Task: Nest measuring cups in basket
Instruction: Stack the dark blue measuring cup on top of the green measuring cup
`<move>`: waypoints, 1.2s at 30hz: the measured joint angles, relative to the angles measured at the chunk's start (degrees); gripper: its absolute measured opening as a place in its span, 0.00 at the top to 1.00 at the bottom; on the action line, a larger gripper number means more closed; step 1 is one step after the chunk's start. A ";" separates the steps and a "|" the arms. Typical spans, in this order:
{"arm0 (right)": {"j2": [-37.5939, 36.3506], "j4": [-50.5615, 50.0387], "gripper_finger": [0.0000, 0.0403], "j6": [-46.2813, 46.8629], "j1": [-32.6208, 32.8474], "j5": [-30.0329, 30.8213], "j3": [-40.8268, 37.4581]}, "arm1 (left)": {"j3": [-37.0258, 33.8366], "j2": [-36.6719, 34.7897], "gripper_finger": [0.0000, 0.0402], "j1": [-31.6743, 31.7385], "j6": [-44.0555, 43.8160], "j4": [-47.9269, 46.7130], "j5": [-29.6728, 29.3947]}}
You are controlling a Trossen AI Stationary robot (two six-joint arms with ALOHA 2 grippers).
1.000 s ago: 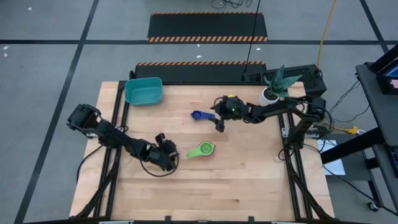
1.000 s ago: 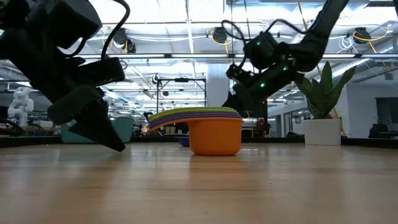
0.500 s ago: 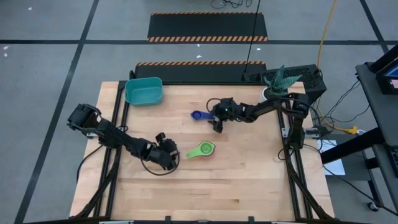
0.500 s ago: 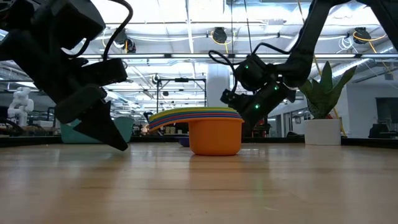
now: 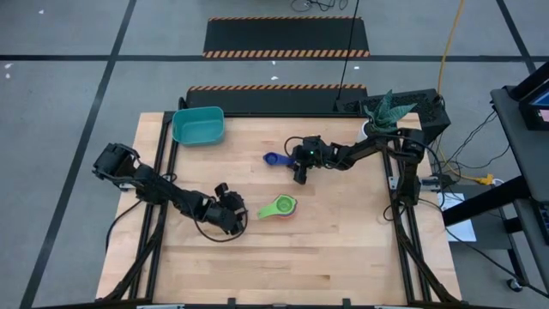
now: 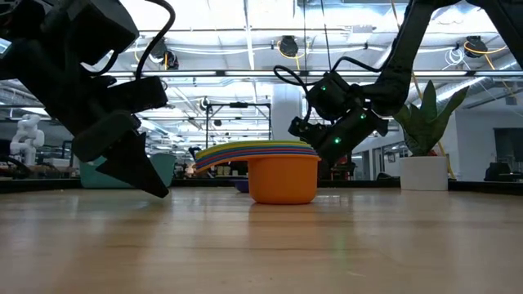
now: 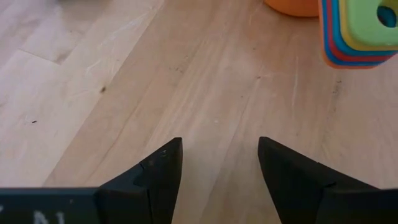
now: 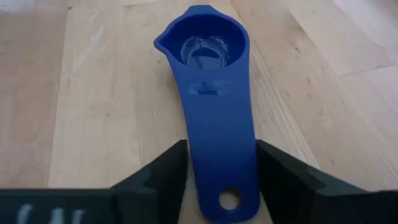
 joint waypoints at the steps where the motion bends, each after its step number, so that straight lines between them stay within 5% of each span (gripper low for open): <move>1: 0.00 -0.06 0.61 0.02 -0.02 -0.02 0.00 | 0.00 0.00 0.47 0.00 -0.04 0.01 -0.01; 6: 0.00 -0.38 0.69 0.02 -0.02 0.03 0.00 | 0.00 -0.02 0.47 0.00 -0.07 0.81 -0.02; 21: -1.78 -1.46 0.68 0.01 -0.07 -2.63 -0.13 | 0.04 -0.04 0.47 0.70 0.35 1.95 -0.02; 36: -17.86 -17.83 0.67 2.37 1.58 -2.75 -0.11 | 0.04 -0.04 0.47 1.03 0.31 3.14 -0.72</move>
